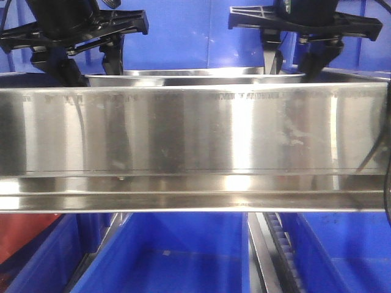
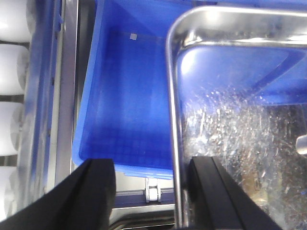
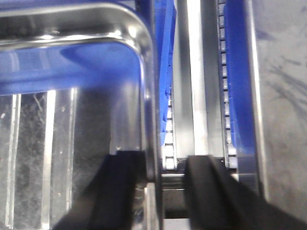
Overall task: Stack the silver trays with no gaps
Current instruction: 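Lift the silver tray with both grippers and pull it off the shelf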
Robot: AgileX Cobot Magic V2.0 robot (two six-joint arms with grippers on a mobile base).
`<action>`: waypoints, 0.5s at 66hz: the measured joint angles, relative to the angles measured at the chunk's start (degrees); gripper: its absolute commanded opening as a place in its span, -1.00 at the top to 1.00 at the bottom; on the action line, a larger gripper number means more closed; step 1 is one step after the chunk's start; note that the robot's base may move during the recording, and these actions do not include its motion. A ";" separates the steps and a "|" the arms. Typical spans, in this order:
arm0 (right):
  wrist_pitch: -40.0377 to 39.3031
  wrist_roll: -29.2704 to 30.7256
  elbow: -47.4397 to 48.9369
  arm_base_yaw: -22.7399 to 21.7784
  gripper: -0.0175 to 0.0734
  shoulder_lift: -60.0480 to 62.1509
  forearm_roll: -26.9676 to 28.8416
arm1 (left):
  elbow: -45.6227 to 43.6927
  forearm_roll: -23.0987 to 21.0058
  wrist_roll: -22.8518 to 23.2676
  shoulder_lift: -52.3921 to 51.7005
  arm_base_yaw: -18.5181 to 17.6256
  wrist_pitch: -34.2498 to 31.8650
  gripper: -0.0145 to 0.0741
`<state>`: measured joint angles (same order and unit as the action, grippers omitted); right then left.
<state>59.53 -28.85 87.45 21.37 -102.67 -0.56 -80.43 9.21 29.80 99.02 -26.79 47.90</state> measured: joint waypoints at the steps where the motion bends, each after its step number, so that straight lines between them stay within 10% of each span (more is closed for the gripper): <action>1: 0.00 0.00 0.10 0.00 0.49 0.00 0.00 | 0.00 0.00 0.00 0.00 0.00 0.00 0.12; 17: -0.57 0.00 0.23 0.00 0.63 0.00 0.21 | -0.21 -0.76 0.00 0.00 -0.24 -0.38 0.74; 33: 1.49 0.00 2.14 0.11 0.63 0.30 0.56 | -2.71 -0.71 0.11 0.11 -1.24 2.83 0.69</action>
<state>61.02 -28.85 89.60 21.47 -102.37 0.00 -83.14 8.50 29.91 99.13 -28.03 50.73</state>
